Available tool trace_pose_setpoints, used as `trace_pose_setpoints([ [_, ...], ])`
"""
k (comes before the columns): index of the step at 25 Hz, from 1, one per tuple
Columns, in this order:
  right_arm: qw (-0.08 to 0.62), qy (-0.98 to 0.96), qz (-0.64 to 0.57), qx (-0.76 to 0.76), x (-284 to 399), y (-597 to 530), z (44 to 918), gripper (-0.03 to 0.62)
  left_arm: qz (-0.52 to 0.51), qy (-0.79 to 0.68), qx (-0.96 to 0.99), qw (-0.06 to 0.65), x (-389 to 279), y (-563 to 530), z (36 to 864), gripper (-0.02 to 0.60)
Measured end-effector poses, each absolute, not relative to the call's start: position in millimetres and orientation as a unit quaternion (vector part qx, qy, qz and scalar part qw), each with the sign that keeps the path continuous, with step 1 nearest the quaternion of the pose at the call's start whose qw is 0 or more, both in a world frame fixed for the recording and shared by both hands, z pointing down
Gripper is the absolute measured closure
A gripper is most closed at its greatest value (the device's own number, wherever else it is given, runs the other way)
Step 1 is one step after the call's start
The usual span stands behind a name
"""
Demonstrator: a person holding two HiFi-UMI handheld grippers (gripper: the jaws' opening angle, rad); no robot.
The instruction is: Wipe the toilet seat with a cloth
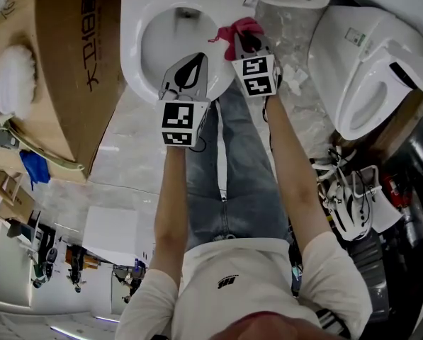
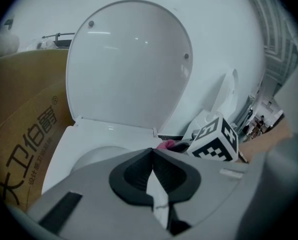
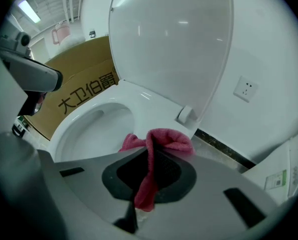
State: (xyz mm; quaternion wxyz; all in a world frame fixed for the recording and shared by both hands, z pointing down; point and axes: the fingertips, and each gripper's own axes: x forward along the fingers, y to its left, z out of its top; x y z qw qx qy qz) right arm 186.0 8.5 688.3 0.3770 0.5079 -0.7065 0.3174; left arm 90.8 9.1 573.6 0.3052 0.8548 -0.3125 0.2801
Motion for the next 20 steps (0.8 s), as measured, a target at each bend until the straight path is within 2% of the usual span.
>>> trace_pose_setpoints([
  [11,0.382,-0.673,0.35,0.527,199.7,64.3,675.6,0.583,0.291,-0.286,0.863,0.298,98.1,39.1,555.1,0.572],
  [20,0.364,-0.688,0.325,0.537,198.0,82.6,581.1,0.583,0.289,-0.272,0.871,0.29,94.5,53.1,493.4,0.572],
])
